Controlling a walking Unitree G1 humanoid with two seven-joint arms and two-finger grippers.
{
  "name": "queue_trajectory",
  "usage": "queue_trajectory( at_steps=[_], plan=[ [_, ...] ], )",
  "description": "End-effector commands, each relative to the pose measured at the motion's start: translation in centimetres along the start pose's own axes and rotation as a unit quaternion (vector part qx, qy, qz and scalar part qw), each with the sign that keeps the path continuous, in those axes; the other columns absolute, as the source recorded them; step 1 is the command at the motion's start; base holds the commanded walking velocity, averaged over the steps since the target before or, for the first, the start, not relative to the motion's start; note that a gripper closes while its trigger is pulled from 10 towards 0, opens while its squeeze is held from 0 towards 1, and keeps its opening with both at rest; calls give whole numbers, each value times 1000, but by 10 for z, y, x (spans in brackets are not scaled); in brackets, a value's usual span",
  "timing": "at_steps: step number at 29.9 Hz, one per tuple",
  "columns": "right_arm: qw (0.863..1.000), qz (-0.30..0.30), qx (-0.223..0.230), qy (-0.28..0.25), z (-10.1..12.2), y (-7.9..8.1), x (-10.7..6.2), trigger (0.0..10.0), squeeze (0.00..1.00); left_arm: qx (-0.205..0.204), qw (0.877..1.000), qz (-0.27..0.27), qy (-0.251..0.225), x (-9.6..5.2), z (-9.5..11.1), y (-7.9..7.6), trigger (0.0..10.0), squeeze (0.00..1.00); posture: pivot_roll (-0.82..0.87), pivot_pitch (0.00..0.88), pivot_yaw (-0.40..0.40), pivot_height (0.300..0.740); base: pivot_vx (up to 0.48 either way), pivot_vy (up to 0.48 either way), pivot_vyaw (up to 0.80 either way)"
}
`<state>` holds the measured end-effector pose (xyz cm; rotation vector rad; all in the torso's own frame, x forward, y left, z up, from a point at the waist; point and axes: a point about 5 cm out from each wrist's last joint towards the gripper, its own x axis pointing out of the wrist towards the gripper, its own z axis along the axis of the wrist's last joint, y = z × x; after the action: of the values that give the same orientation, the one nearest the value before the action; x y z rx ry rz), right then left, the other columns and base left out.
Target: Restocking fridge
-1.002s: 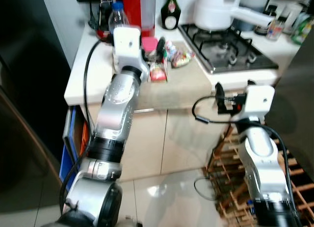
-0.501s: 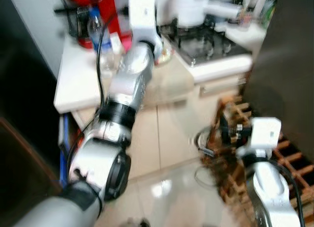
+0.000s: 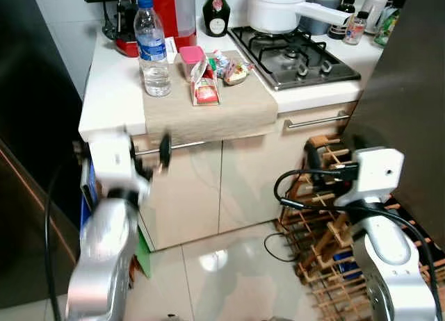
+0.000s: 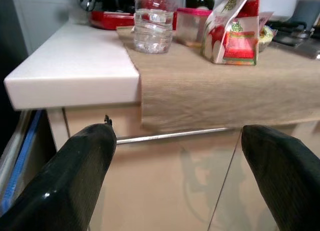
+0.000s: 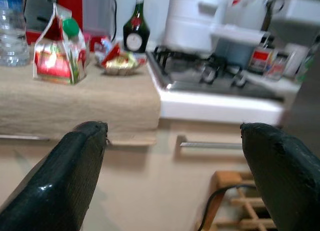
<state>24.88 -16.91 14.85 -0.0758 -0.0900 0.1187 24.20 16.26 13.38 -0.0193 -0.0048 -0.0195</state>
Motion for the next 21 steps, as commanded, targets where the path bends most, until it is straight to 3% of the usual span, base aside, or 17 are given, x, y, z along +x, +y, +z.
queue_trajectory(
  at_steps=[1, 10, 17, 21],
  plan=[
    [1000, -3, 15, 6, -3, -4, 6, 10000, 0, 9, 999, -17, -31, 11, 16, -12, 10000, 0, -1, 0, -15, 740, 0, 0, 0],
    [1000, -3, 18, 11, -8, -4, 20, 10000, 12, -5, 998, -28, -51, 36, 33, -25, 10000, 0, -16, 0, 2, 740, 180, -398, 433],
    [1000, -9, 20, 10, -12, -4, 22, 10000, 0, -42, 997, -35, -55, 48, 39, -30, 10000, 0, -25, 0, 16, 740, 295, -376, 0],
    [1000, -10, 18, 8, -12, -4, 24, 10000, 0, -28, 998, -34, -51, 52, 39, -31, 10000, 0, -23, 0, 16, 740, 89, -80, 0]
  ],
)
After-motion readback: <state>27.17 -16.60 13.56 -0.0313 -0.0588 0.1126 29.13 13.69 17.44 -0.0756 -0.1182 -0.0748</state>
